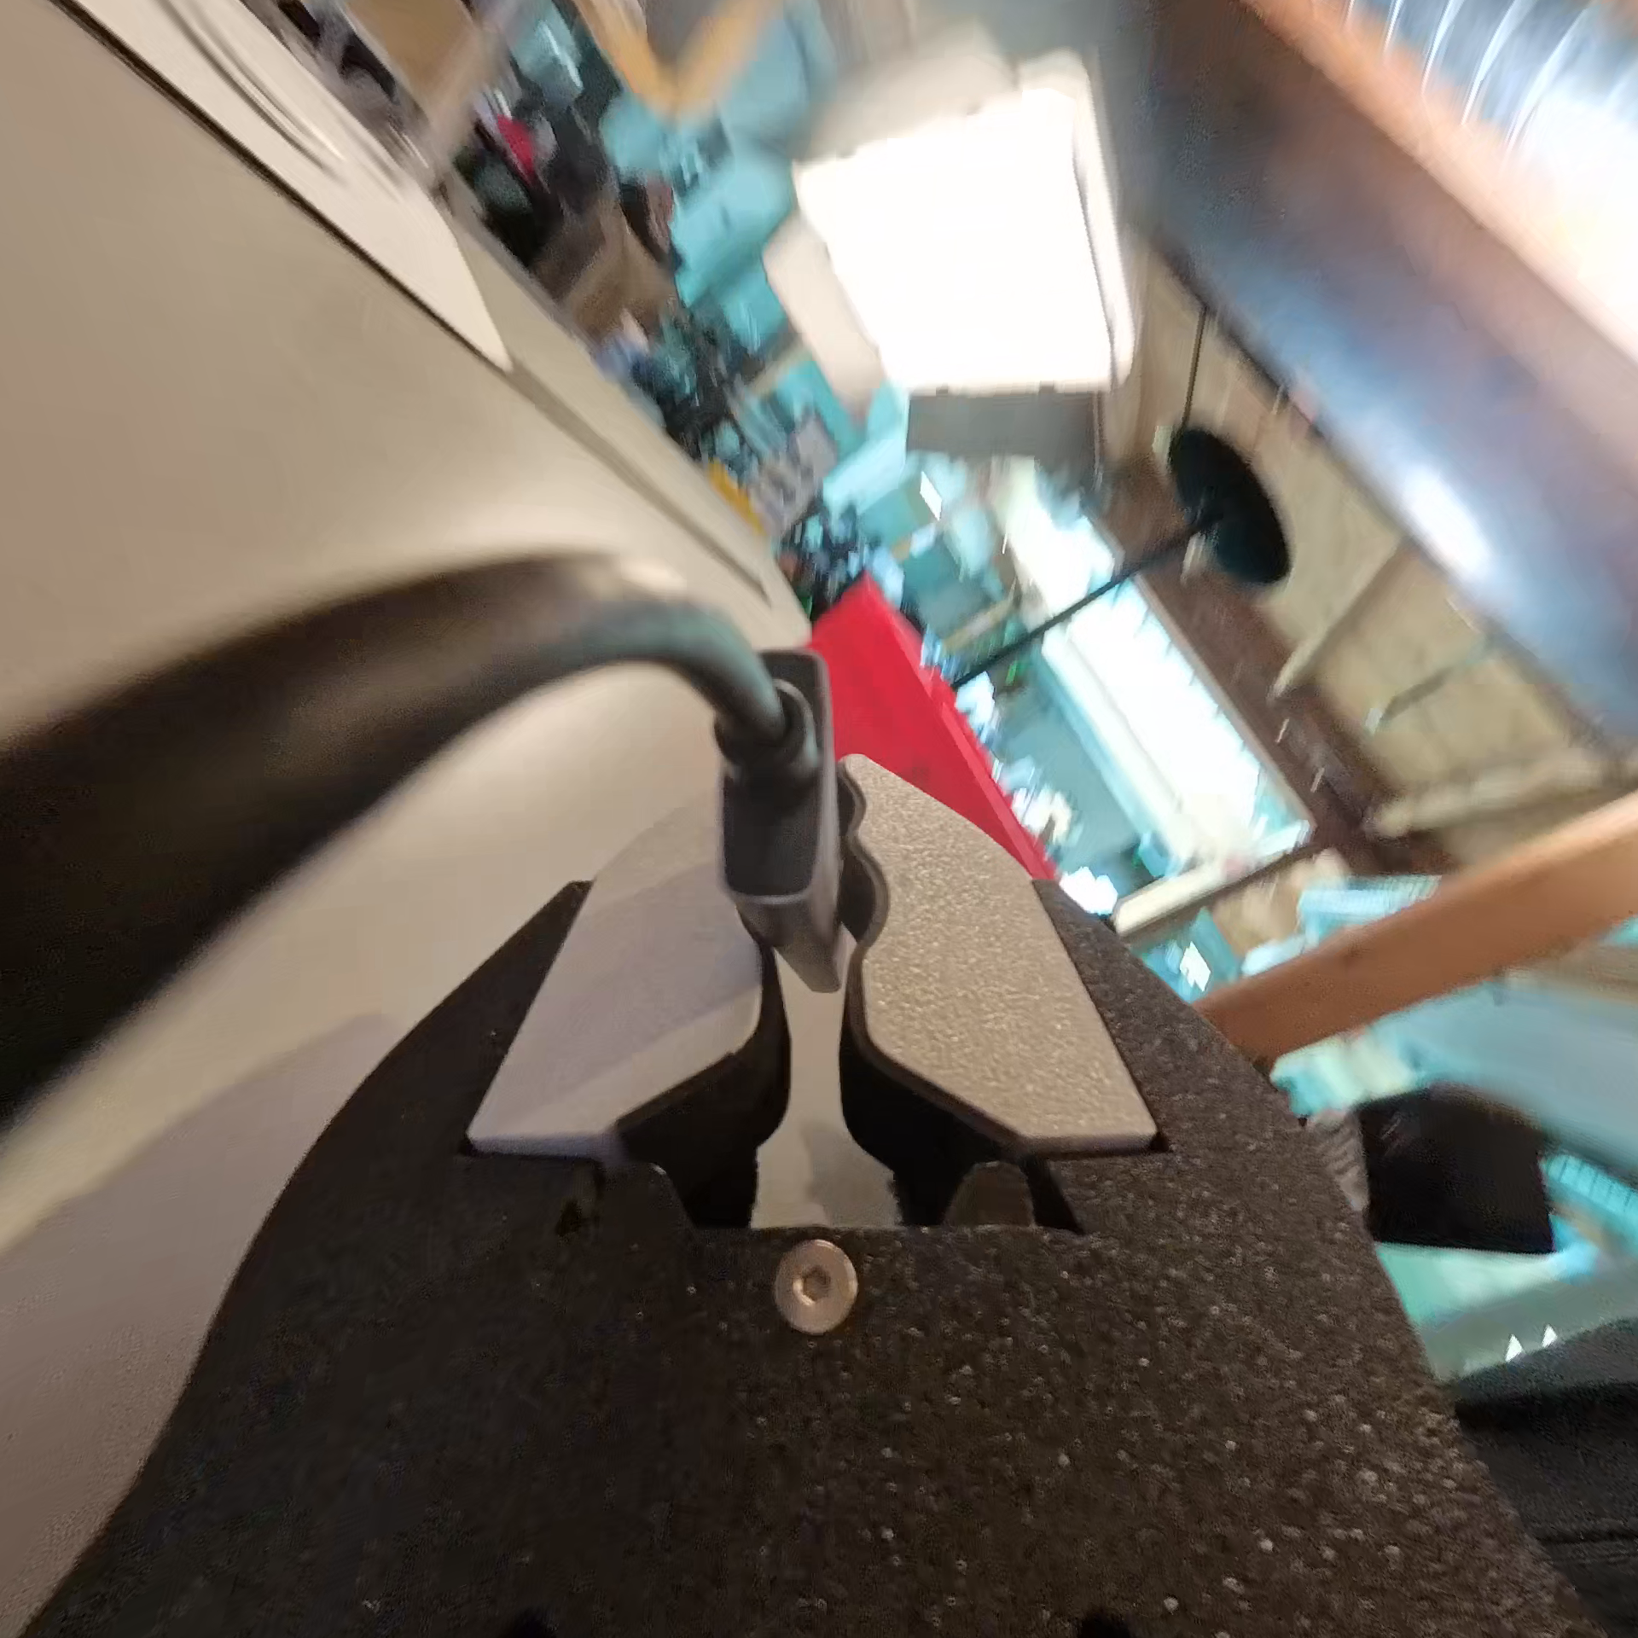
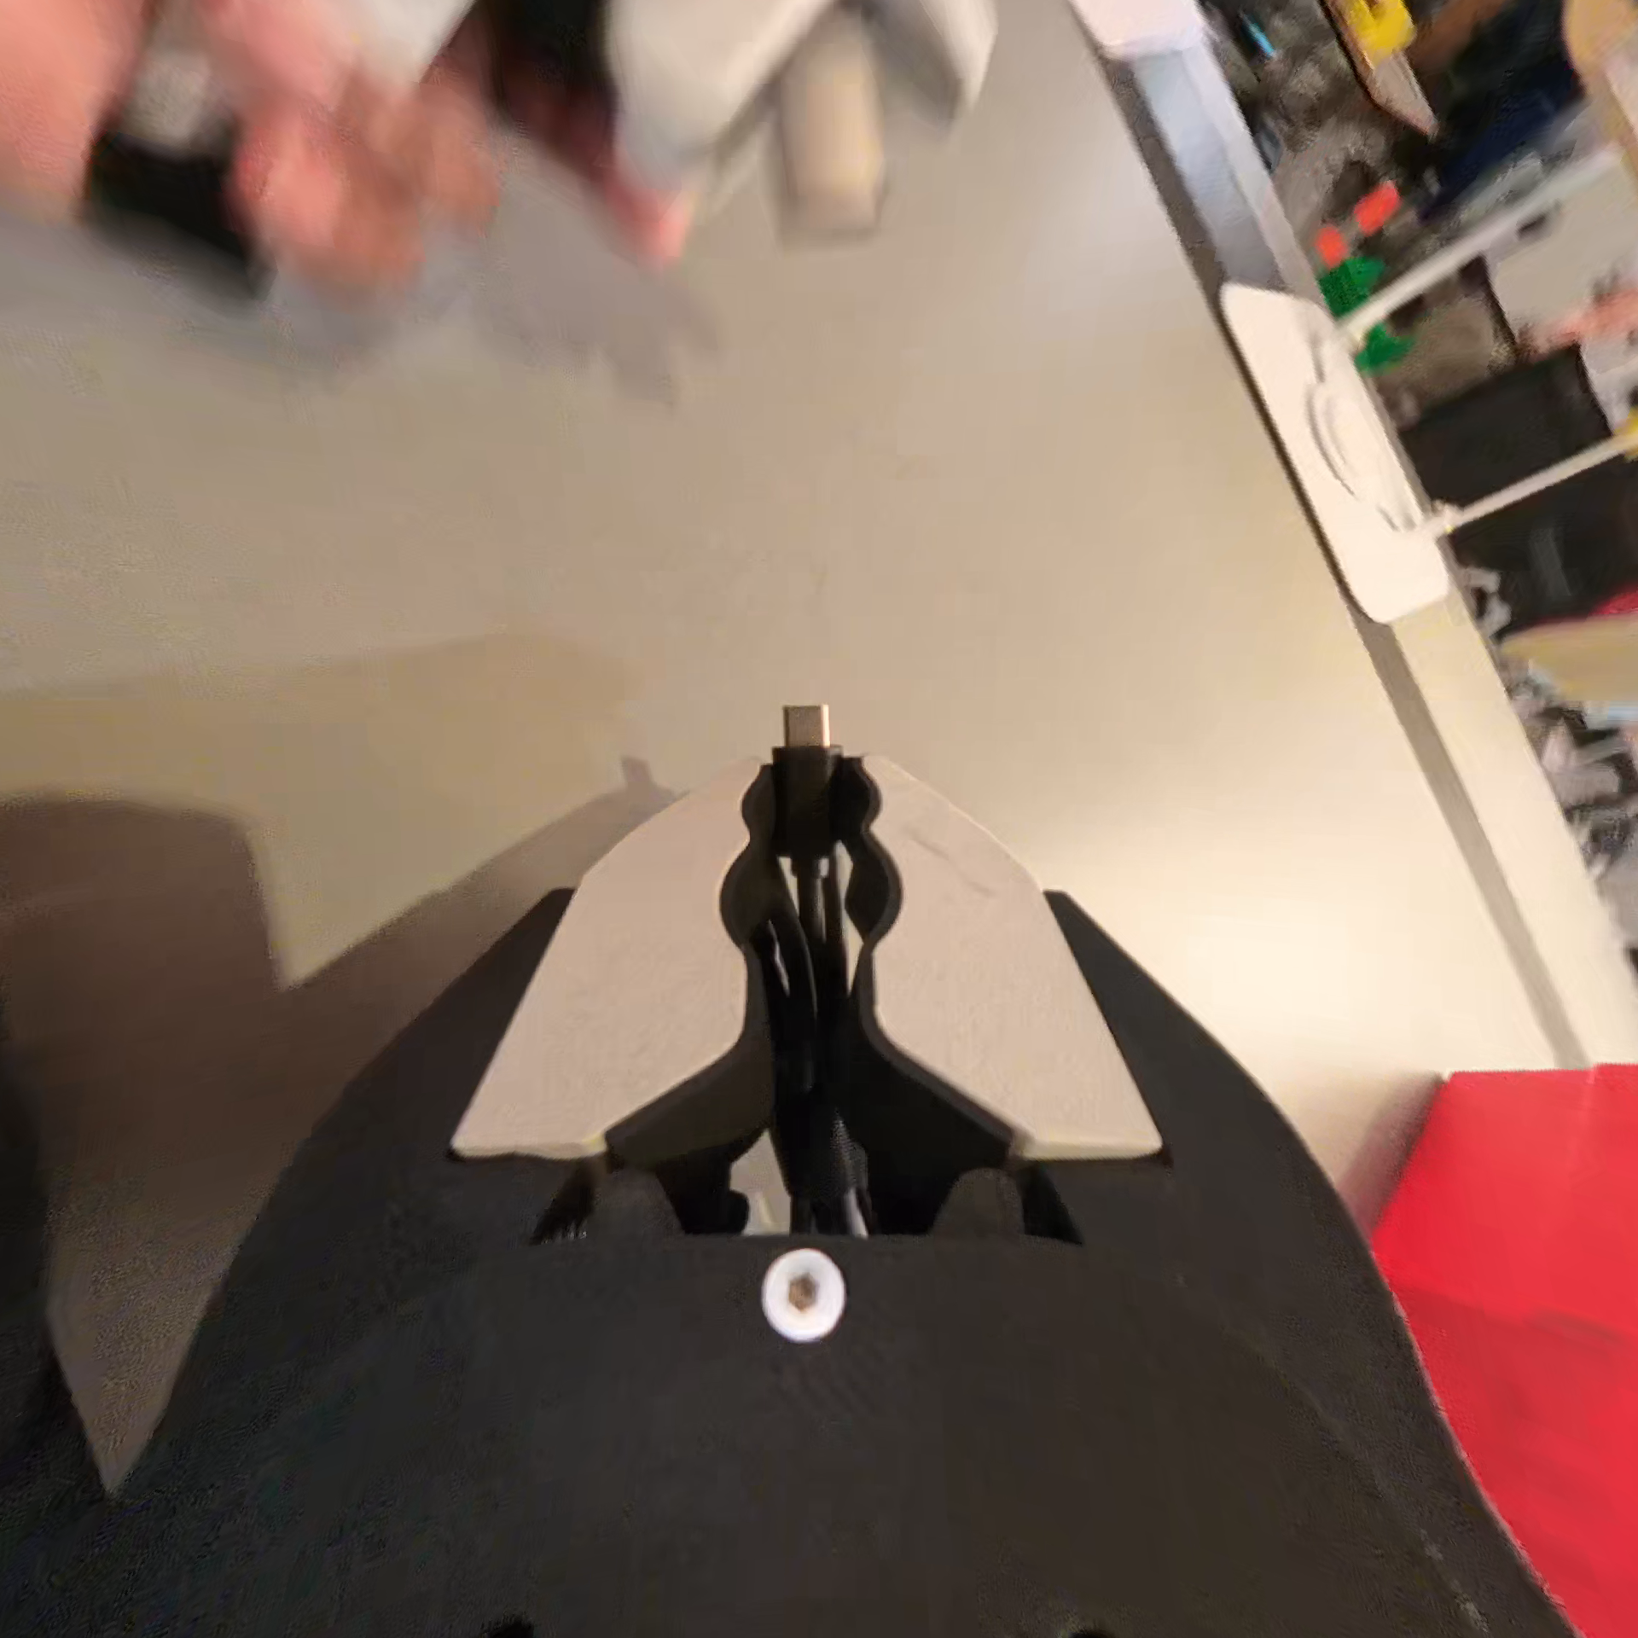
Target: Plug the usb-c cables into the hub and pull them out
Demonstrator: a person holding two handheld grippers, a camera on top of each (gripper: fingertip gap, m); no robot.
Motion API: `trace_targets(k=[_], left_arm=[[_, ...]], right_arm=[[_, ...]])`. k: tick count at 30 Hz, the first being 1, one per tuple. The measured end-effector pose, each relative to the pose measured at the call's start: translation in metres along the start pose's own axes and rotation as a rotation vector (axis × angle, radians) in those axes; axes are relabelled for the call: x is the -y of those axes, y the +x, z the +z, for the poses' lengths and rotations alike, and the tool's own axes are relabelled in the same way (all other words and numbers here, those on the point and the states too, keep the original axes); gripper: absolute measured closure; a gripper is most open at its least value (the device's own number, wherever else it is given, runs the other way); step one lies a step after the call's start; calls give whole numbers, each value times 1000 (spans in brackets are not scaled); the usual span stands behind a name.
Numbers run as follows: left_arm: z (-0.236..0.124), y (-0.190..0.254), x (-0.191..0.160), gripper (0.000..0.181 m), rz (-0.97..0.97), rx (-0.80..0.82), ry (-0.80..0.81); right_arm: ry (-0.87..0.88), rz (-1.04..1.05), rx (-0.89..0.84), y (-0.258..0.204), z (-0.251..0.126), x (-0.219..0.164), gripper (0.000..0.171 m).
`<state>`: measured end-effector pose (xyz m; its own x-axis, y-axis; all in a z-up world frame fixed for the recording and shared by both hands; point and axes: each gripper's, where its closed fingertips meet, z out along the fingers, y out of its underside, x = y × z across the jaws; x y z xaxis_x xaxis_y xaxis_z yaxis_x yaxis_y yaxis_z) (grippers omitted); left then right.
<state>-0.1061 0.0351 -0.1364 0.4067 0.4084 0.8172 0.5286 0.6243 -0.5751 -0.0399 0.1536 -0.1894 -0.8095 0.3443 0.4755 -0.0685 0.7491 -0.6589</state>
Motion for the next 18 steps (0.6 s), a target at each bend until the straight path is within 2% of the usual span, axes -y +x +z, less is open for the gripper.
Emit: trace_targets(k=[1,2,4,8,11,13,15,18], left_arm=[[-16,-10,25,175,-35,-3,76],[-26,-14,37,174,-10,-6,68],[-39,-18,37,174,77,43,12],[-25,-2,-6,174,70,-48,-116],[-2,11,-44,174,-22,-132,-181],[11,27,-57,174,14,-180,-209],[21,36,-72,174,27,-204,-253],[29,44,-88,173,21,-234,-314]], right_arm=[[-17,-30,-4,4,-10,-18,157],[-36,-29,-14,9,-22,-35,157],[3,43,-2,17,-45,-47,158],[82,91,-69,71,-91,-43,158],[47,24,-204,141,-129,-56,158],[-16,-1,-247,182,-149,-77,158],[-53,-43,-266,213,-157,-102,158],[-126,-45,-205,237,-145,-144,157]])
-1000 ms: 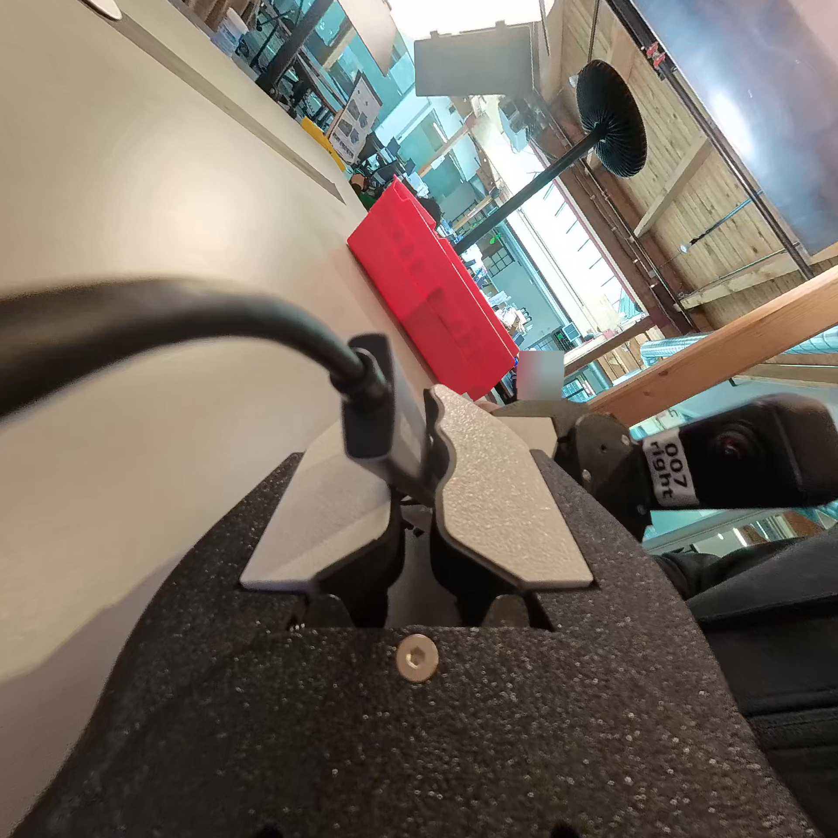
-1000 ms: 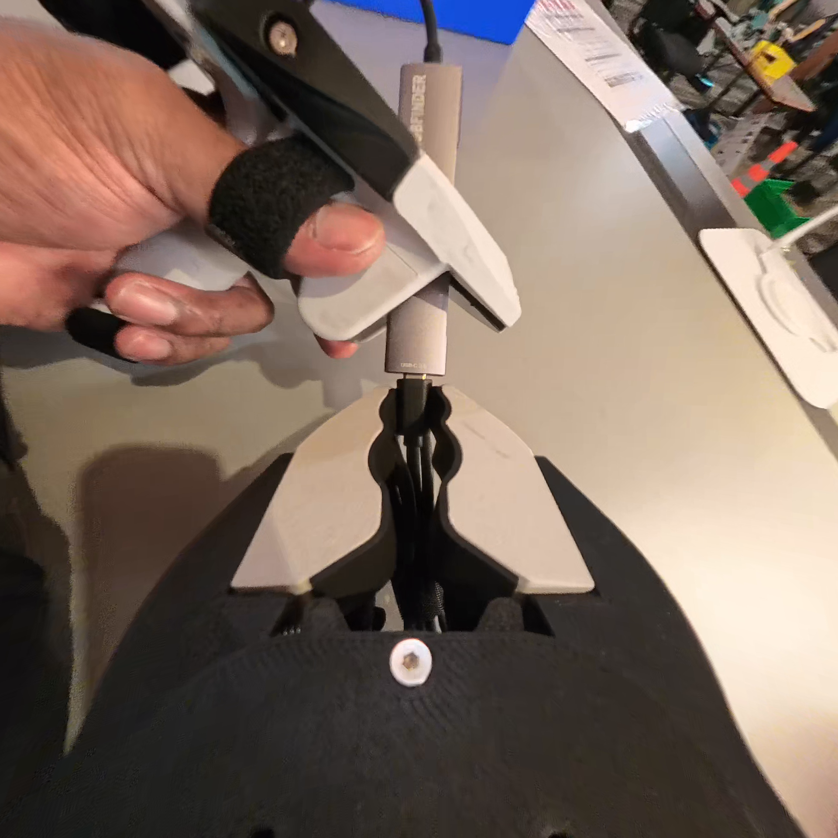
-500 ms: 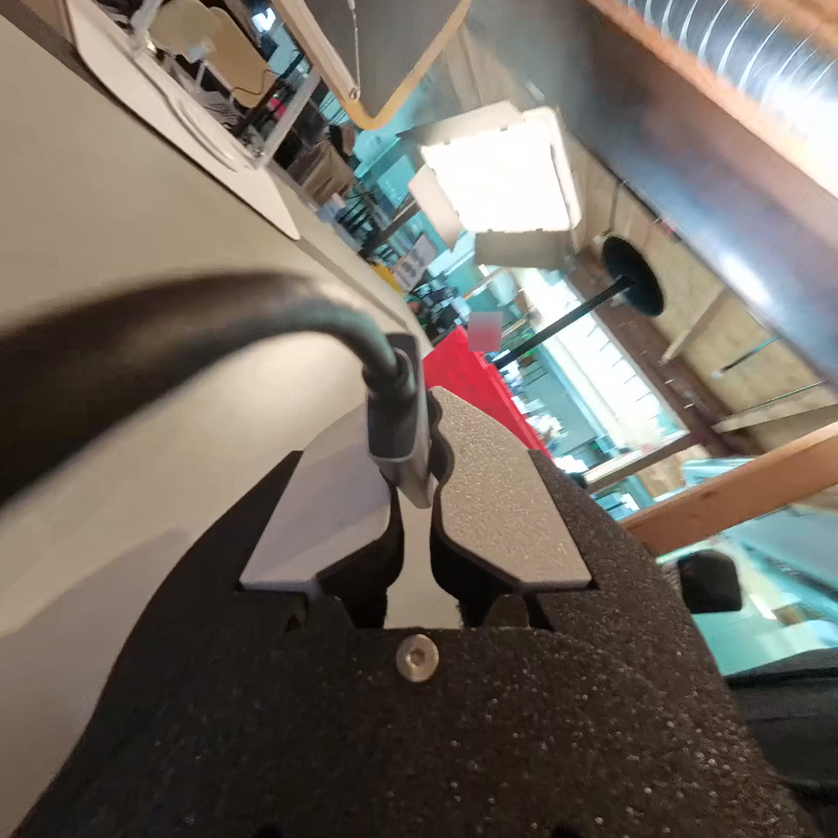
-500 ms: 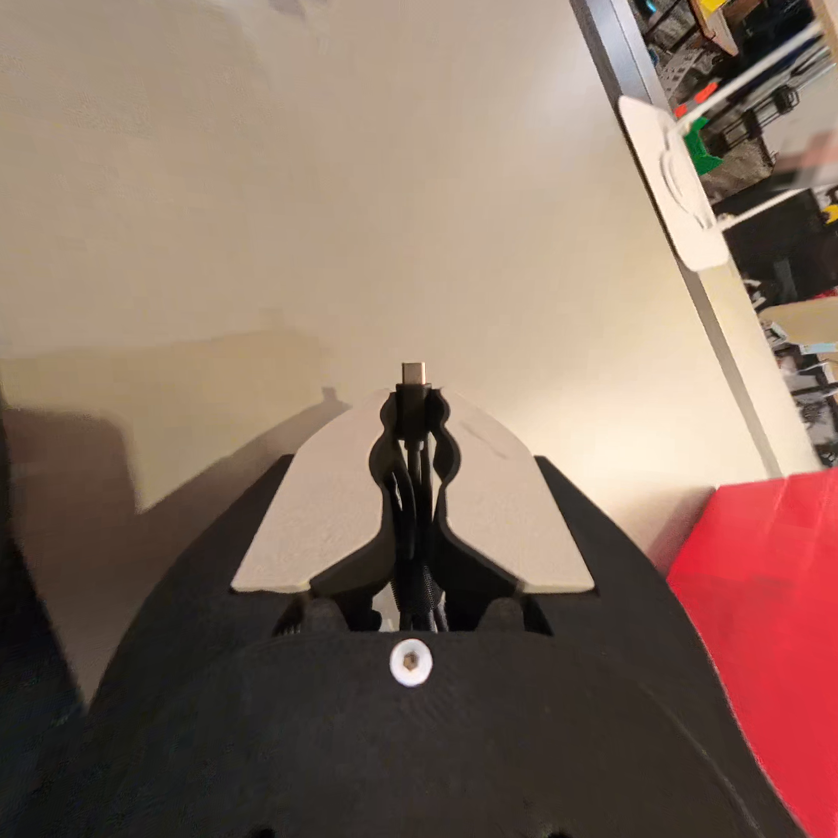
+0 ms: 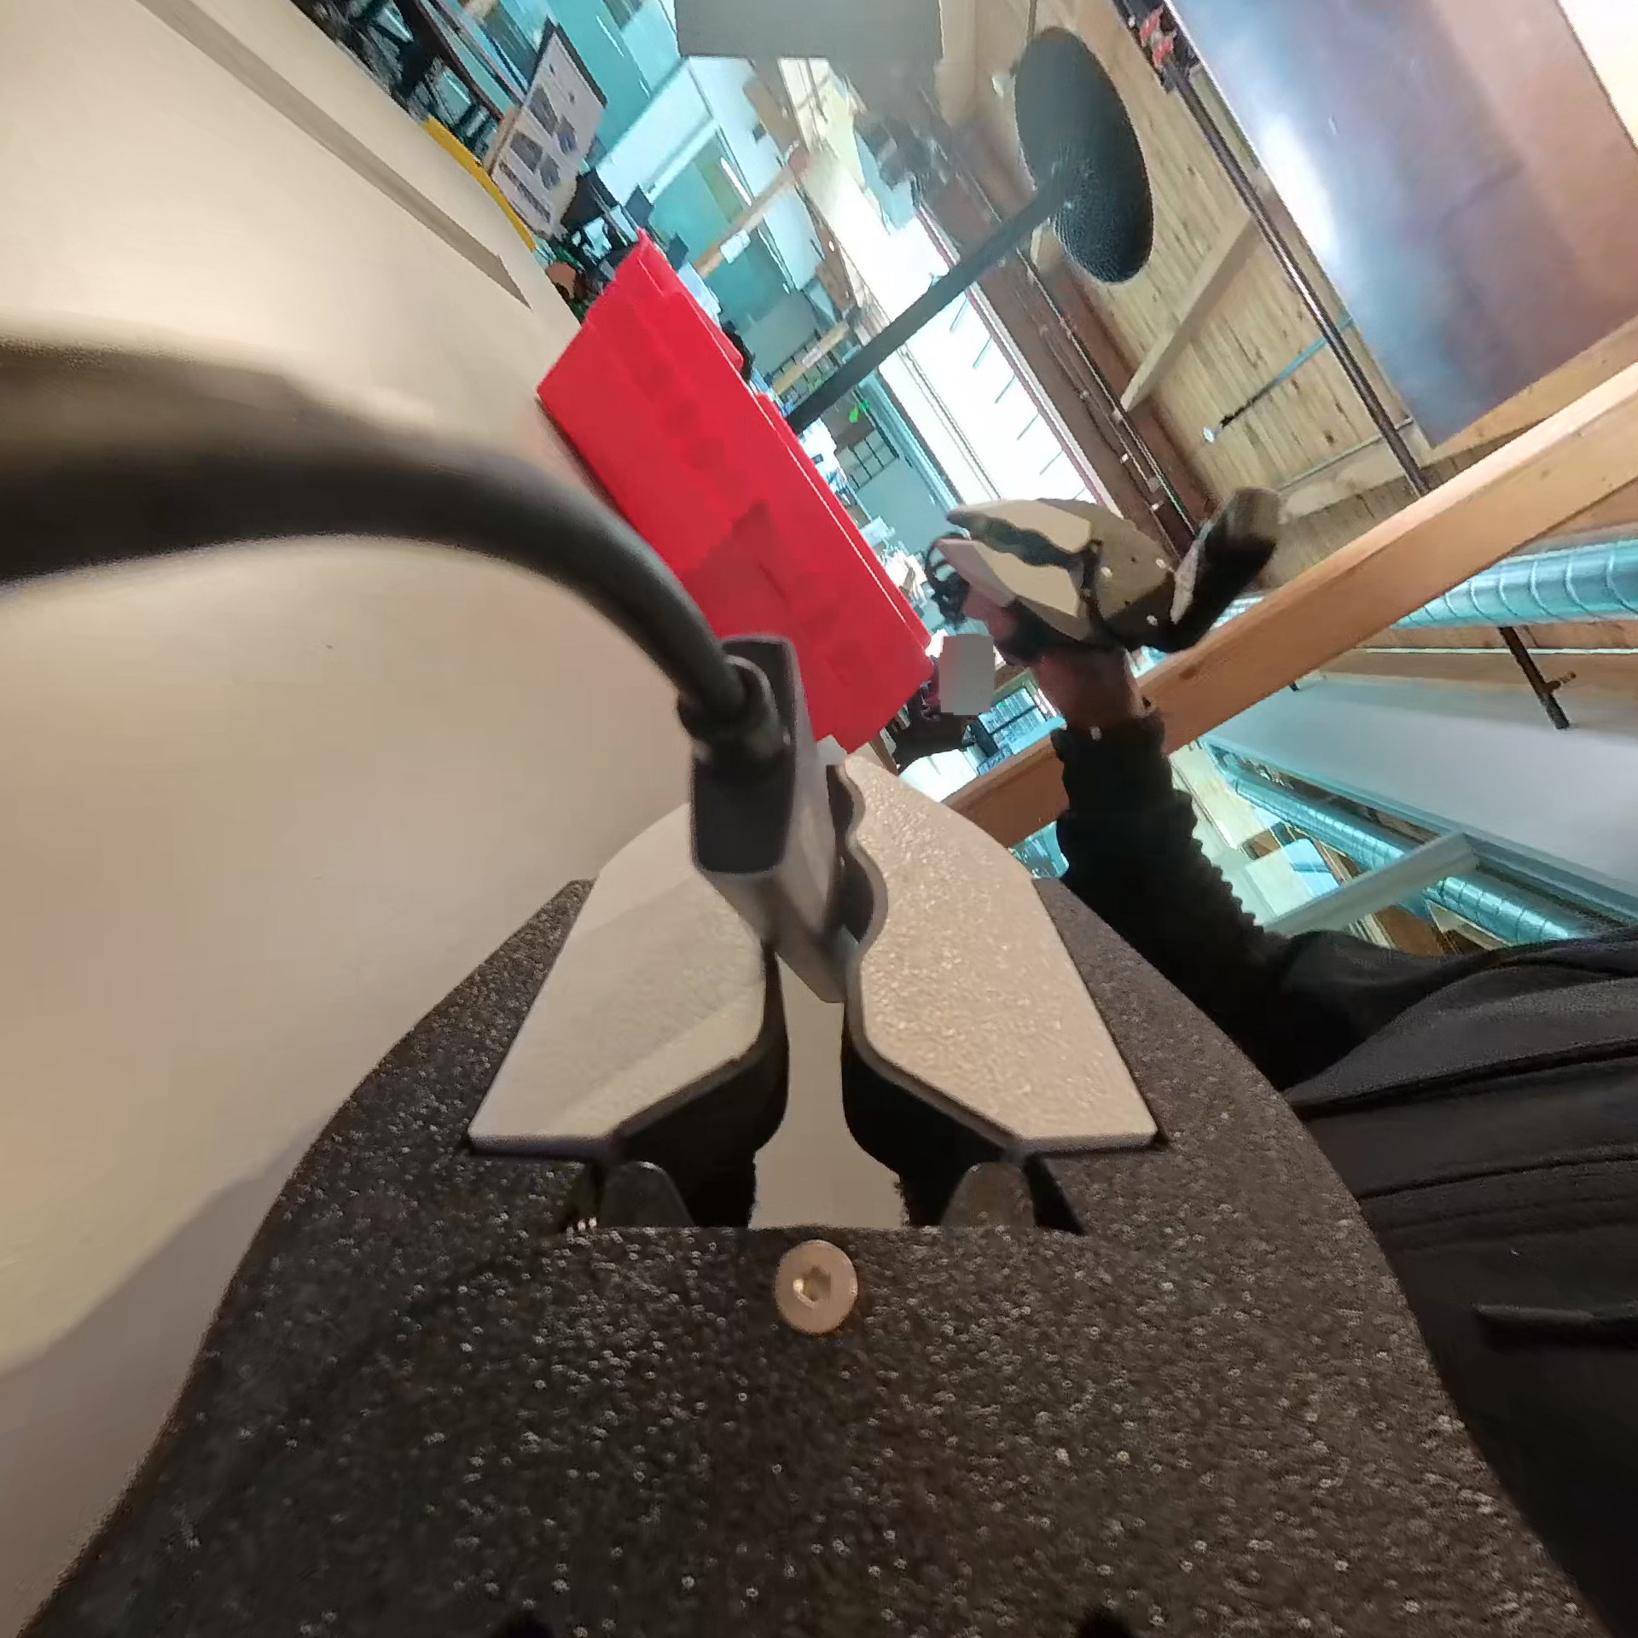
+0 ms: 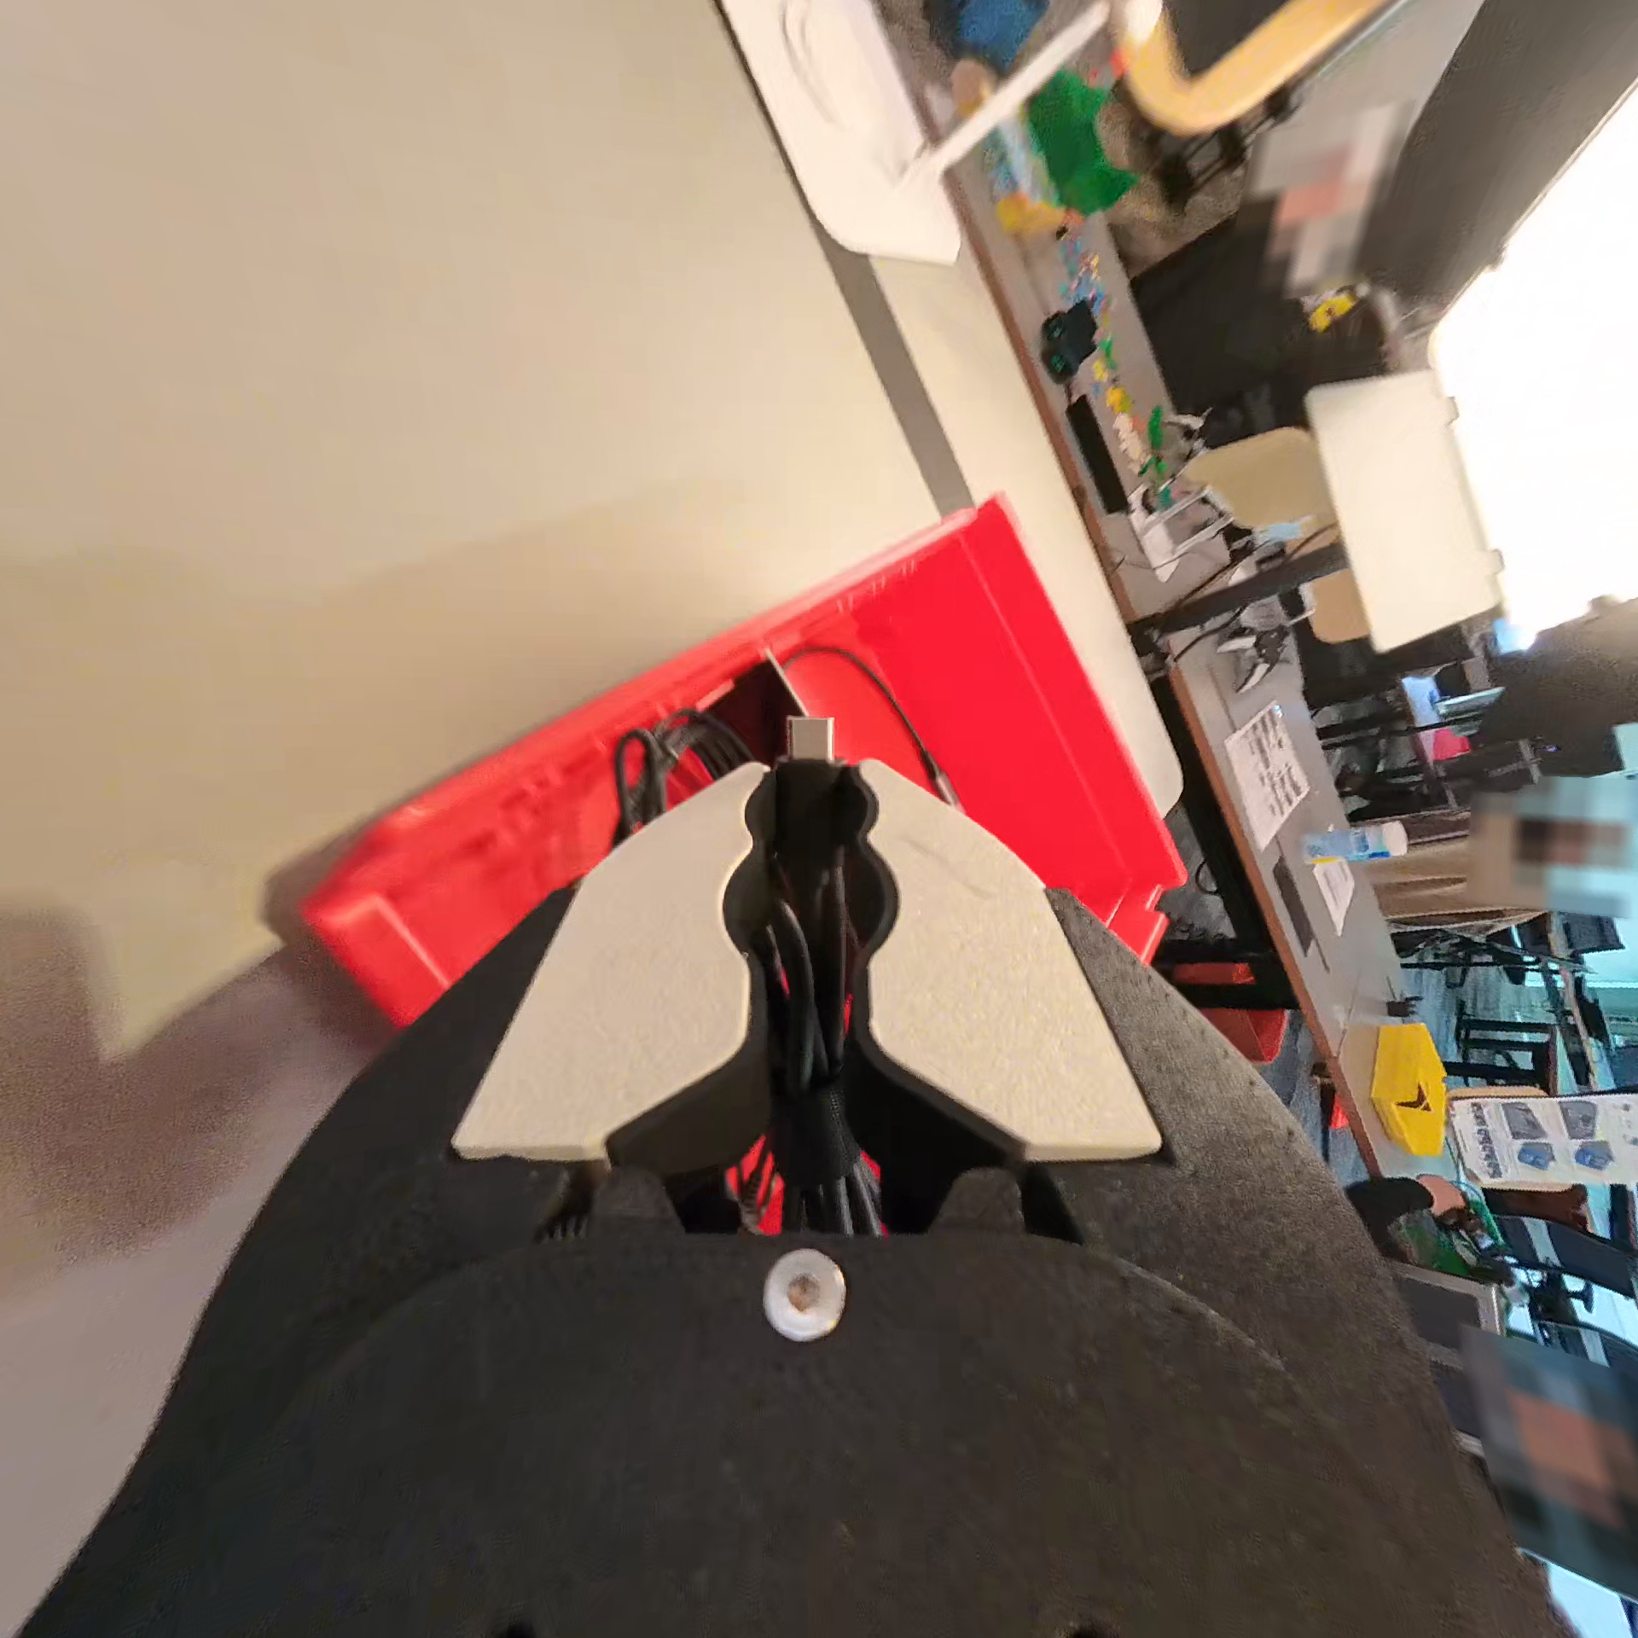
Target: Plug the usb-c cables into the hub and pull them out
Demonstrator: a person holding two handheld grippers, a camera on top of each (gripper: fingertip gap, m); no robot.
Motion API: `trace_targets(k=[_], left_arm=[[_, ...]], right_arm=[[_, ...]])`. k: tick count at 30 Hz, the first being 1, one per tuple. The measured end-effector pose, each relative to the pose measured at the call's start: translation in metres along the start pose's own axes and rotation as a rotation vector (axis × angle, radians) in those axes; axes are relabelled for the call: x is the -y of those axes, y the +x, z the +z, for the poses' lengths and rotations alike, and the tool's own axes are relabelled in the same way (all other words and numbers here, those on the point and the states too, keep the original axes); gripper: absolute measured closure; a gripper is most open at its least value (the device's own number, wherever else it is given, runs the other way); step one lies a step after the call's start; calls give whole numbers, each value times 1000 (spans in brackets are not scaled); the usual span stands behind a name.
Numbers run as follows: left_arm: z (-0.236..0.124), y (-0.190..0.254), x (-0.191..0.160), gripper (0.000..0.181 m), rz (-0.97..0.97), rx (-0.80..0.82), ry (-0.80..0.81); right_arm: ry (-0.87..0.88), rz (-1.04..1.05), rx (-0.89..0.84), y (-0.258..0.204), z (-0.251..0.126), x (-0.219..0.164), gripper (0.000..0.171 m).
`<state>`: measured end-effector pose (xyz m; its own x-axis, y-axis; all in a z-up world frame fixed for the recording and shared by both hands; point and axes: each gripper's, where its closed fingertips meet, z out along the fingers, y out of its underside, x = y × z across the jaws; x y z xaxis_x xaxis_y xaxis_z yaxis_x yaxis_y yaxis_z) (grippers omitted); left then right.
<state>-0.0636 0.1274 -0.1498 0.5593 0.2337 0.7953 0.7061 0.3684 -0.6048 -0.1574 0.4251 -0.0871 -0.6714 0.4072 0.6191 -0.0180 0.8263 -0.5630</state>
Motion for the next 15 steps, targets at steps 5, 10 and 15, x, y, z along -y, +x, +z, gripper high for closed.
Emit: trace_targets(k=[5,10,15], left_arm=[[9,5,-13,173,10,-8,-56],[9,12,-27,173,-2,-11,-84],[23,17,-39,173,-32,-10,-126]], right_arm=[[-46,33,53,-3,24,-30,137],[50,117,-44,-6,-4,-6,133],[249,108,82,-90,-15,66,138]])
